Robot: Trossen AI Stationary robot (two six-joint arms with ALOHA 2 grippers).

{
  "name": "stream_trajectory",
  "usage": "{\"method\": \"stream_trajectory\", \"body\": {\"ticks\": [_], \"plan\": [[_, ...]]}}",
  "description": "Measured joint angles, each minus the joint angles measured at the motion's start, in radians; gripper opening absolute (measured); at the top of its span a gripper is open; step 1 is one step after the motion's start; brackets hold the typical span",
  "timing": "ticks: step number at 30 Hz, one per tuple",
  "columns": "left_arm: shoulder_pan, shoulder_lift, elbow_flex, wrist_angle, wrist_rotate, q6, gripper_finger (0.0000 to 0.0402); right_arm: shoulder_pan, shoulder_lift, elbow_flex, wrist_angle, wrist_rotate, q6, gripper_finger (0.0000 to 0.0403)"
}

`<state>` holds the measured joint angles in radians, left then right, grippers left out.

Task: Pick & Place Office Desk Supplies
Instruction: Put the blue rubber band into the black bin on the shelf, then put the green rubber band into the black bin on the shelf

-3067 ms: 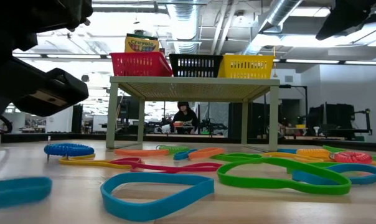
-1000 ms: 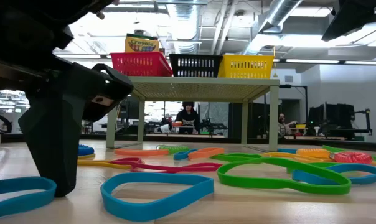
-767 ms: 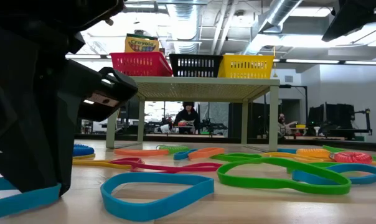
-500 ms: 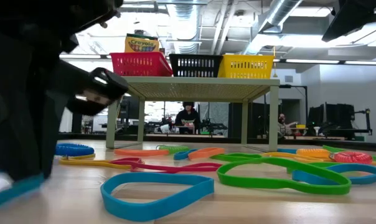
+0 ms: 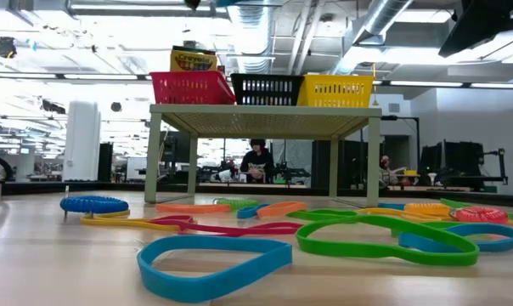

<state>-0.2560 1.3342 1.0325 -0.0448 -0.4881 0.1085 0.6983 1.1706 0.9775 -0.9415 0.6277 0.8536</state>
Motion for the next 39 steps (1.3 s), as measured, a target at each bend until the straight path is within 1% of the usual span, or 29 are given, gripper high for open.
{"method": "stream_trajectory", "body": {"ticks": [2, 6, 8, 10, 13, 15, 18, 21, 25, 29, 33, 36, 39], "plan": [[0.083, -0.037, 0.001, 0.063, 0.014, 0.062, 0.0001, -0.002, 0.000, 0.000, 0.000, 0.000, 0.000, 0.0209], [0.246, -0.050, 0.002, 0.146, 0.120, 0.122, 0.0001, -0.015, 0.000, 0.000, 0.000, 0.000, 0.002, 0.0209], [0.311, -0.044, 0.002, 0.155, 0.143, 0.127, 0.0001, -0.027, 0.000, 0.000, -0.001, 0.000, 0.002, 0.0209], [0.371, -0.027, 0.002, 0.156, 0.187, 0.126, 0.0001, -0.043, 0.000, 0.000, 0.001, 0.000, 0.003, 0.0209], [0.423, 0.012, 0.001, 0.150, 0.261, 0.126, 0.0004, -0.067, 0.000, 0.000, 0.005, 0.000, 0.002, 0.0209], [0.431, 0.034, 0.001, 0.147, 0.276, 0.147, 0.0004, -0.084, 0.000, 0.000, 0.004, 0.000, 0.002, 0.0209], [0.426, 0.062, 0.001, 0.122, 0.279, 0.219, 0.0007, -0.107, 0.000, 0.000, 0.003, 0.000, 0.002, 0.0209], [0.403, 0.070, 0.001, 0.128, 0.277, 0.277, 0.0026, -0.123, 0.000, 0.000, 0.002, 0.000, 0.002, 0.0209], [0.379, 0.063, 0.001, 0.123, 0.282, 0.282, 0.0078, -0.133, 0.000, 0.000, 0.004, 0.000, 0.002, 0.0209], [0.365, 0.050, 0.003, 0.093, 0.283, 0.276, 0.0149, -0.135, 0.000, 0.000, 0.028, 0.001, 0.002, 0.0209], [0.357, 0.047, 0.002, 0.054, 0.280, 0.196, 0.0215, -0.135, 0.000, 0.000, 0.052, 0.001, 0.002, 0.0209], [0.351, 0.038, 0.002, 0.030, 0.276, 0.124, 0.0242, -0.135, 0.000, 0.000, 0.065, 0.001, 0.002, 0.0209], [0.316, -0.007, 0.026, -0.020, 0.256, 0.118, 0.0250, -0.137, 0.000, 0.000, 0.090, 0.001, 0.002, 0.0209]]}}
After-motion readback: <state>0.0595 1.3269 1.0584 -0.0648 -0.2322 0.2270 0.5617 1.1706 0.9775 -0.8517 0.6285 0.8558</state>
